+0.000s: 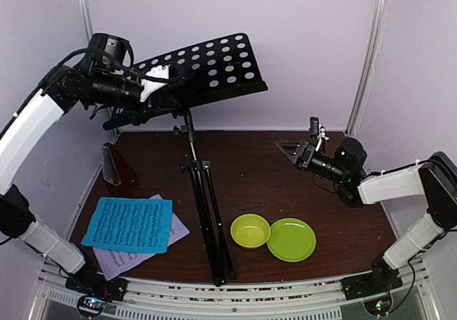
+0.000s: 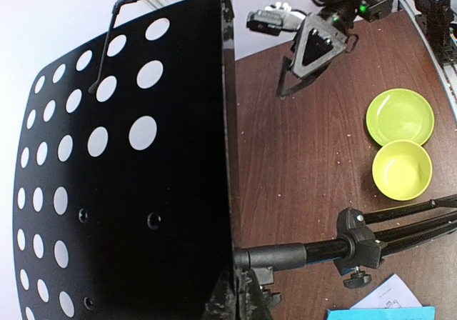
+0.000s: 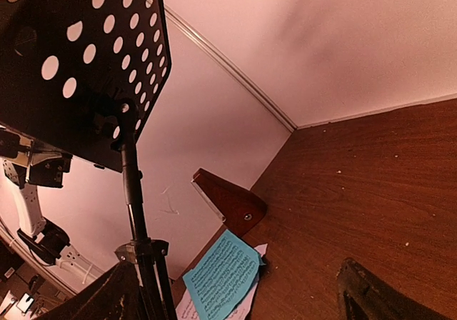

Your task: Set up the instrument practice props

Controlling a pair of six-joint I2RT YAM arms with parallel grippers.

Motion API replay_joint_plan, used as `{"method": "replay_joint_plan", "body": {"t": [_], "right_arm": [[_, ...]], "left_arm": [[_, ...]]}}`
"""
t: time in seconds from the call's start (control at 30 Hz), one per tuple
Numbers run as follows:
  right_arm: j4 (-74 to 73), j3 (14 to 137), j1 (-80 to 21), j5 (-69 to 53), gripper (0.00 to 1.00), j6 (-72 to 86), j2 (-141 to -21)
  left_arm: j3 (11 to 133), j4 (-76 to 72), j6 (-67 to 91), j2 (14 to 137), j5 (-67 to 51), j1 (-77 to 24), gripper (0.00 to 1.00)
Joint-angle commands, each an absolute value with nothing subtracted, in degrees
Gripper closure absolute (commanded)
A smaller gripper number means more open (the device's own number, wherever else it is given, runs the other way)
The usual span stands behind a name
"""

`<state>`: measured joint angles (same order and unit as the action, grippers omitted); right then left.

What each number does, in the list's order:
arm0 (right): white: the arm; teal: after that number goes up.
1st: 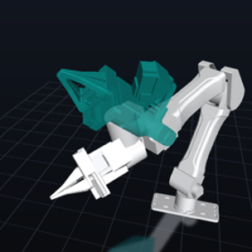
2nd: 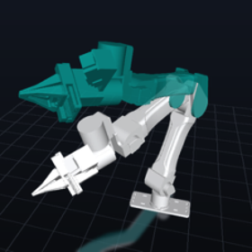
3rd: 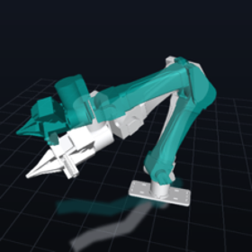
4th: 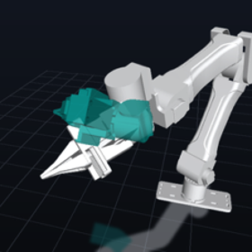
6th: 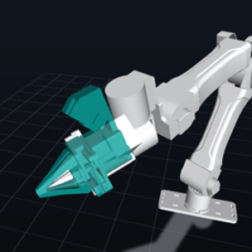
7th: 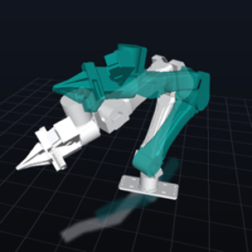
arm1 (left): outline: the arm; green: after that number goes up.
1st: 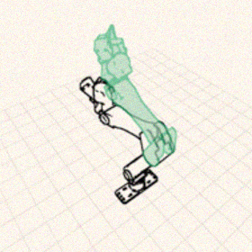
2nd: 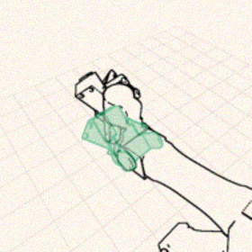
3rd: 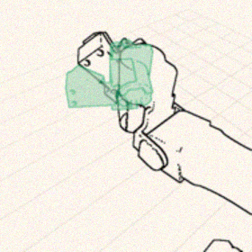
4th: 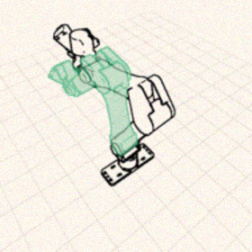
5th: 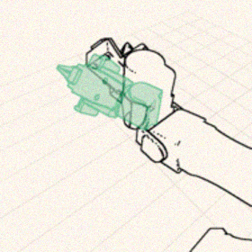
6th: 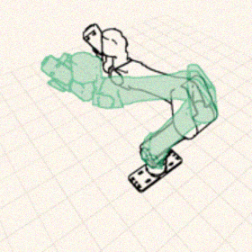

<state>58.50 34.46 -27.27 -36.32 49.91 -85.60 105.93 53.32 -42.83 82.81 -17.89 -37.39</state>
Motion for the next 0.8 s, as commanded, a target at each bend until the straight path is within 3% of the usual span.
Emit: {"method": "replay_joint_plan", "body": {"t": [0.0,0.4,0.77], "right_arm": [[60.3,40.7,-30.5,-38.3,0.04,51.4,-89.0],[60.9,57.6,-42.7,-42.2,0.10,57.3,-97.0],[58.1,65.2,-46.4,-45.2,0.17,56.8,-101.0]], "left_arm": [[106.3,34.9,-53.3,76.1,-24.6,-38.0,1.00],[105.3,35.0,-57.5,73.1,-28.9,-40.4,1.00],[103.9,34.9,-59.3,72.0,-32.9,-41.1,1.00]]}}
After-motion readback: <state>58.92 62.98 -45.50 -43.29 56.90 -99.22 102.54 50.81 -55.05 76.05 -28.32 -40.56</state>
